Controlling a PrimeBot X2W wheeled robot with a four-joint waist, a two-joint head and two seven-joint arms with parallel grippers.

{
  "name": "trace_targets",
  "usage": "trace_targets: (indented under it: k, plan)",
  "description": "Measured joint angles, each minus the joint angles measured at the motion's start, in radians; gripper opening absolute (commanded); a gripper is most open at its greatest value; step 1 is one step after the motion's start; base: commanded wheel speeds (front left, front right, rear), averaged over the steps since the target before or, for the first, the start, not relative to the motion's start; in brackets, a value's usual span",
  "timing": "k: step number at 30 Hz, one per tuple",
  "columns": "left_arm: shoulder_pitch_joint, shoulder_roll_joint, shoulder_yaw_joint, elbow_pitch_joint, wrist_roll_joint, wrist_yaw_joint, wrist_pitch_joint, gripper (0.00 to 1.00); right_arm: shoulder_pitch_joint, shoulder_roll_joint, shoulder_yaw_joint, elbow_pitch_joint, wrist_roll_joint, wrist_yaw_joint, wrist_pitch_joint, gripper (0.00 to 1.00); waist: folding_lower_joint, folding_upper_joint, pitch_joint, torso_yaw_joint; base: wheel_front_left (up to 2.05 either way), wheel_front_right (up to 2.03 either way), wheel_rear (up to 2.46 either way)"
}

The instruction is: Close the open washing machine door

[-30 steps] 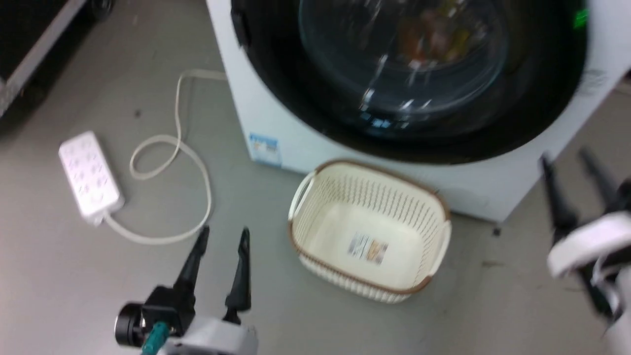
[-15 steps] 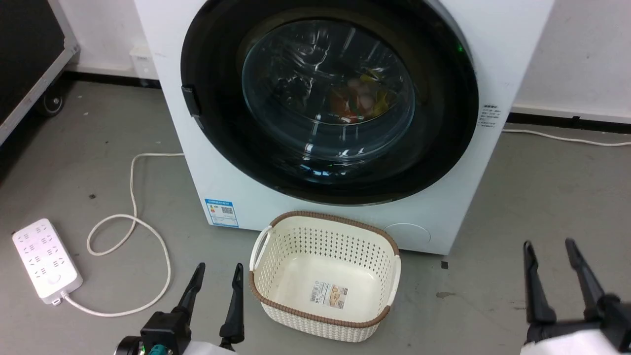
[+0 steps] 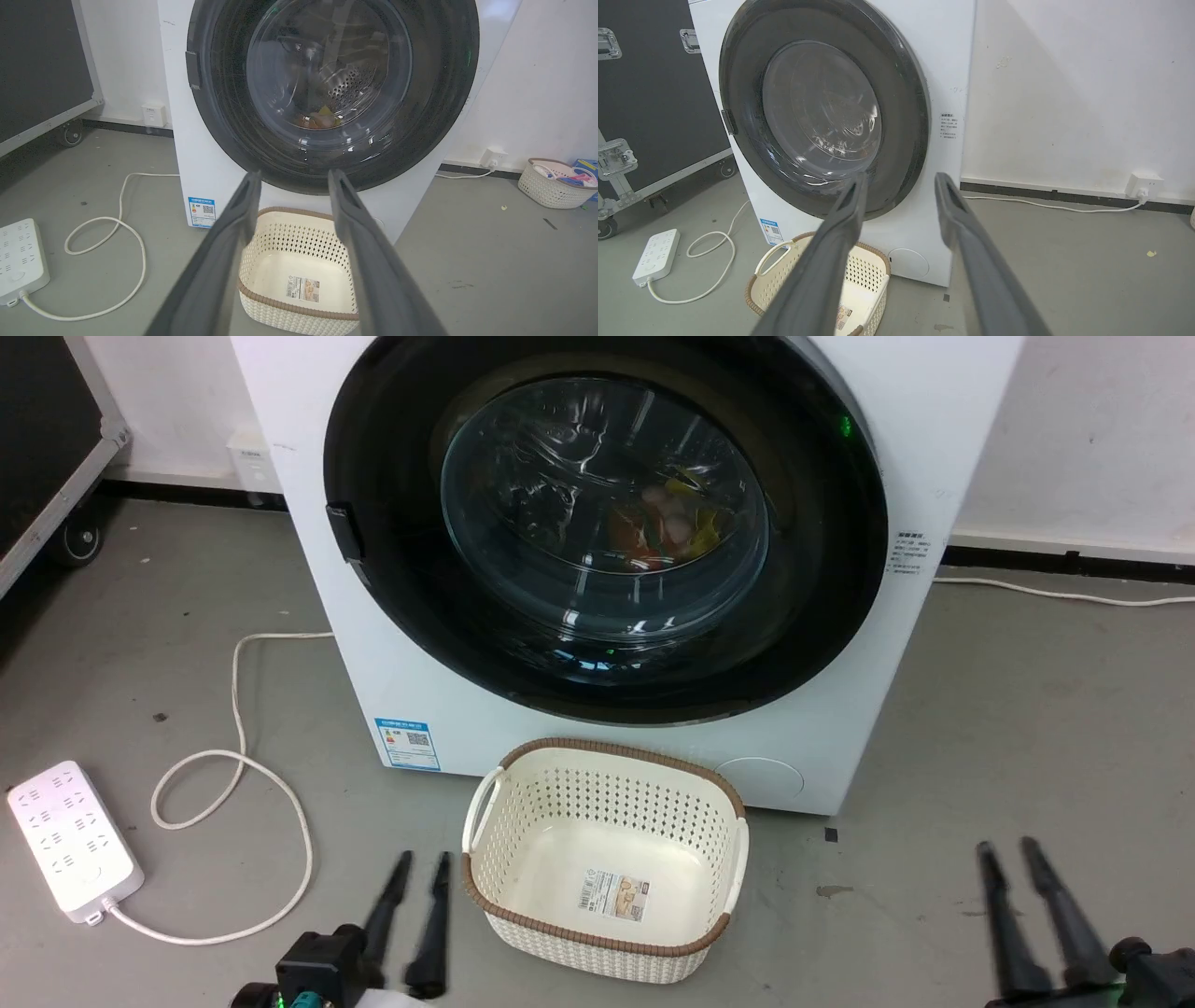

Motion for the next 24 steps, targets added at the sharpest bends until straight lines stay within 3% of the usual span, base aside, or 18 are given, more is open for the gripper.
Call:
trace_targets:
  k: [24]
  plan:
    - [0.0,0.0,0.016,-0.024,0.025,0.007,0.04,0.0,-0.007,0.0,0.013,0.003,-0.011,0.0,0.04,0.0,0.0,0.0,0.007,0.003,0.0,0.0,0.0]
